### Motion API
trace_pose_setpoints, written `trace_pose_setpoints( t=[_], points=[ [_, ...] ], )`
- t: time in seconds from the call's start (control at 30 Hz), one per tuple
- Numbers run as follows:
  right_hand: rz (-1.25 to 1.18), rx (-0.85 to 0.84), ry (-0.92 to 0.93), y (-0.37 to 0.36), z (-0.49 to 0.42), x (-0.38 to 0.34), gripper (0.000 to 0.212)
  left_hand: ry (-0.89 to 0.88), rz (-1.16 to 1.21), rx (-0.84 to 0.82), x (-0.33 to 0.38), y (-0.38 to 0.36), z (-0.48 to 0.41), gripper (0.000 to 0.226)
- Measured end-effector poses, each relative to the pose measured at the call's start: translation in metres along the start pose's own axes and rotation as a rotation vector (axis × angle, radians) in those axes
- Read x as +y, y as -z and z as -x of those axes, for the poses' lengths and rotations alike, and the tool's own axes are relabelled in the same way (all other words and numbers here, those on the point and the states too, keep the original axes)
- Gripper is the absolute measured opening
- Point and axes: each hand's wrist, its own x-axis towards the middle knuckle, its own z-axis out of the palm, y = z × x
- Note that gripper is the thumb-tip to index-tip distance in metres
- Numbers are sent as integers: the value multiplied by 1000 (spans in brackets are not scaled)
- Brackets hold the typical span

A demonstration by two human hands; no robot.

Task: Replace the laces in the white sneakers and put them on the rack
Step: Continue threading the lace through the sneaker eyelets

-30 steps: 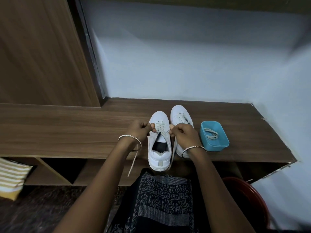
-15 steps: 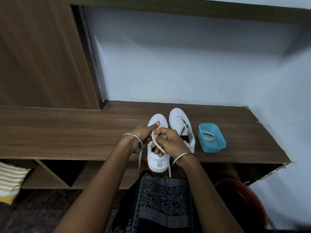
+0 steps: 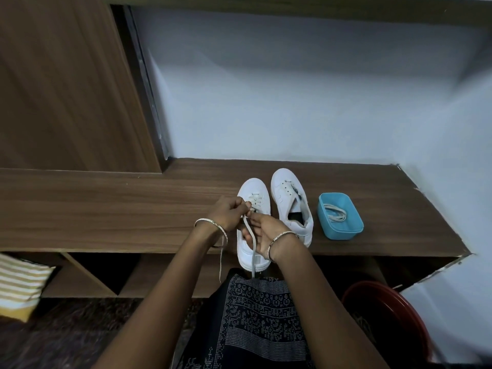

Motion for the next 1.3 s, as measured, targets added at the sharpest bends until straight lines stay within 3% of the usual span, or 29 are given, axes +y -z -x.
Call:
trace_pose_setpoints(
  t=[0.17, 0.33, 0.4, 0.5, 0.57, 0.67, 0.8, 0.83, 0.9, 0.97, 1.03, 1.13, 1.3],
  points=[
    [-158, -62, -58, 4, -12, -4, 23, 8, 120, -20, 1, 0, 1, 34],
    [91, 139, 139, 12, -10, -4, 22, 76, 171, 172, -8, 2, -10, 37],
    [292, 210, 248, 18, -10, -2, 21, 169, 392, 171, -8, 1, -10, 32],
    [484, 213, 349, 26, -9, -3, 42, 235, 593, 117, -9, -5, -11, 28],
    [536, 167, 411, 31, -8, -6, 46, 170, 444, 99, -14, -8, -14, 26],
    [515, 57, 495, 35, -4, -15, 21, -11, 139, -24, -22, -10, -16, 25],
    [565, 24, 613, 40, -8, -27, 14, -173, -162, -167, -26, -4, -21, 17],
    [583, 50, 638, 40, -11, -30, 14, -211, -272, -141, -26, -2, -23, 10],
    [698, 177, 720, 41, -15, -35, 17, -339, -483, -11, -27, 2, -28, 23],
    [835, 316, 832, 42, -21, -39, 17, -416, -547, 63, -24, 2, -29, 31],
    [861, 359, 865, 40, -28, -38, 17, -448, -588, 110, -22, 0, -28, 25],
    [773, 319, 746, 36, -43, -32, 18, -494, -685, 233, -25, -2, -29, 15],
    [624, 331, 596, 30, -52, -22, 19, -558, -757, 349, -28, -6, -21, 25]
  ],
)
